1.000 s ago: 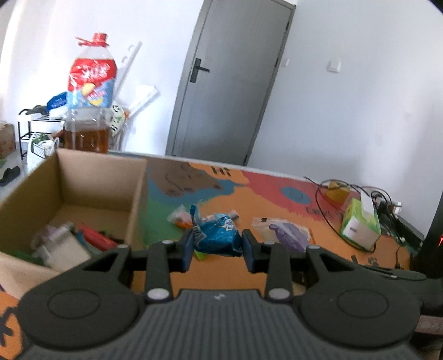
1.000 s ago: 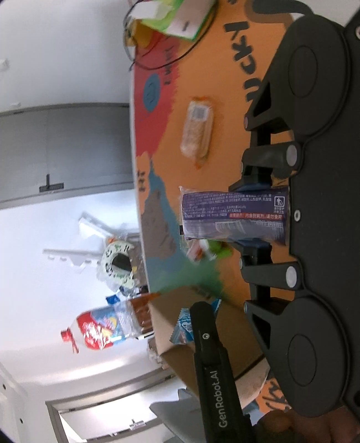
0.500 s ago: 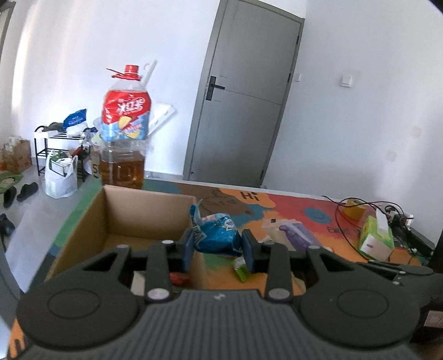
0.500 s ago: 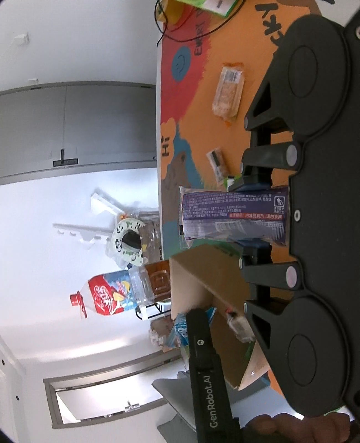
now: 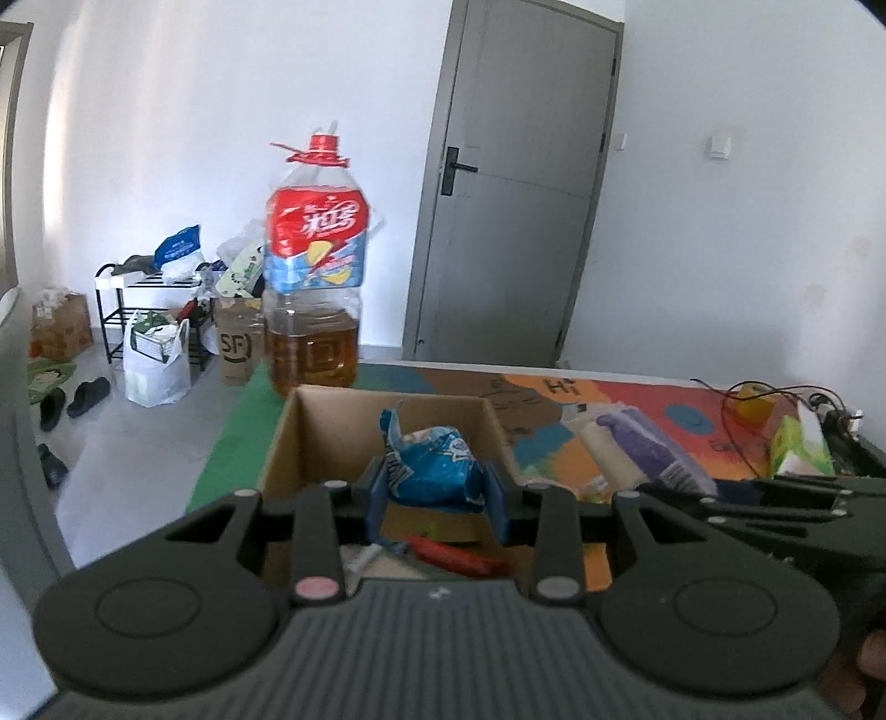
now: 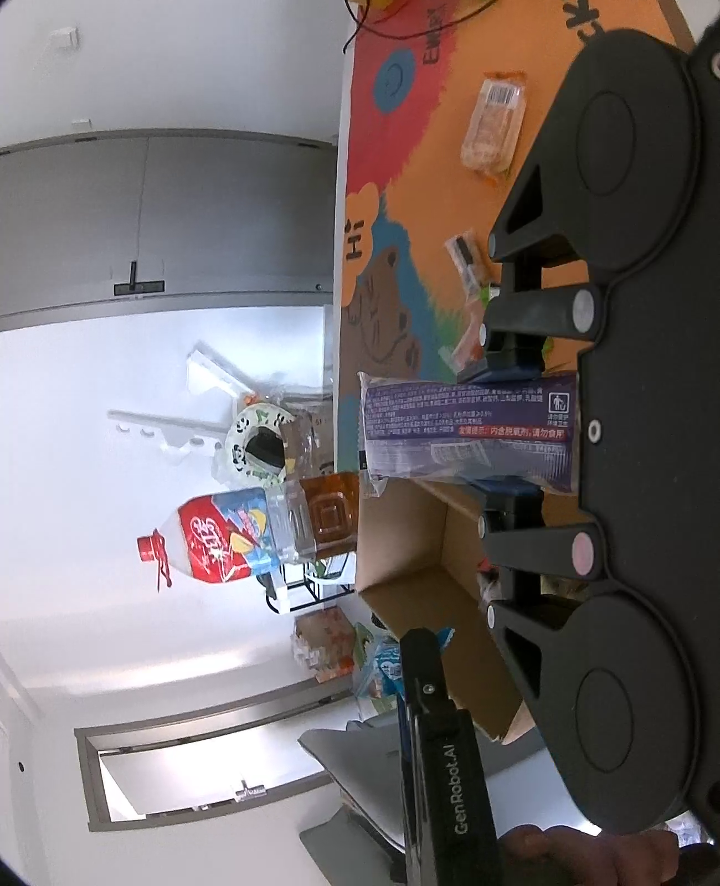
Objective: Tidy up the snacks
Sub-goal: 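Carry both held snacks over the cardboard box, then open the left tool to drop the blue packet while the right tool drops the purple bar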
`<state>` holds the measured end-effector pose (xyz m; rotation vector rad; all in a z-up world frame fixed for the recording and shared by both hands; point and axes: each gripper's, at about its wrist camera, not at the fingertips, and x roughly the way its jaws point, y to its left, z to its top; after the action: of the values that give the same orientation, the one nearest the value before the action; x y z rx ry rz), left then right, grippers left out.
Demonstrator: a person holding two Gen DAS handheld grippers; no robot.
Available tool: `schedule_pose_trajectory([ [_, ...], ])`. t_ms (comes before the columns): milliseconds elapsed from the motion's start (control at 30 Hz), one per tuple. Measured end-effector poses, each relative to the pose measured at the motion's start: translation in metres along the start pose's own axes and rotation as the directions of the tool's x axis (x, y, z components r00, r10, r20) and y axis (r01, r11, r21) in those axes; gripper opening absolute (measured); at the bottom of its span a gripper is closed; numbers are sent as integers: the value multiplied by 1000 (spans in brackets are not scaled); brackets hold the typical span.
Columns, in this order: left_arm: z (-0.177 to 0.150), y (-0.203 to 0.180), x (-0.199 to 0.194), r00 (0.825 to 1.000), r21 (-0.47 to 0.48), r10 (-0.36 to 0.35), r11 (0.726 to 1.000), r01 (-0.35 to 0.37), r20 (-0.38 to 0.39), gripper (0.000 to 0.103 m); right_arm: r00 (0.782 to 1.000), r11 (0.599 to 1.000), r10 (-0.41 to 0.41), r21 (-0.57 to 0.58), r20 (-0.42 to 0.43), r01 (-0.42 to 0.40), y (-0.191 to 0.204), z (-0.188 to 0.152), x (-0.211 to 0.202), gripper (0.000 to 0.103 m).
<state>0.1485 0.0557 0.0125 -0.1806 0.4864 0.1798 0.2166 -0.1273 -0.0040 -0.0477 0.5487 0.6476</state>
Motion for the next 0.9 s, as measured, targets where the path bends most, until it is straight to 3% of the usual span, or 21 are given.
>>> schedule_pose_trajectory([
  [233,6,33,15,999,-13,25,1000,-26,-39,35,1000,1000,15,-16,-4,-15,20,9,14,33],
  [533,12,53,40,996,-67,-1,998,-5,-90,36,999,998,40,-40,-20,-40,43,19,35,33],
  [700,11,50,43,997,-63,17,998,-22,-82,62,998,997,51,-50,-35,-53,50,20,47,33],
  [900,6,60,34,997,-85,23,996,-30,-77,65,997,996,64,-57,-51,-67,58,22,60,33],
])
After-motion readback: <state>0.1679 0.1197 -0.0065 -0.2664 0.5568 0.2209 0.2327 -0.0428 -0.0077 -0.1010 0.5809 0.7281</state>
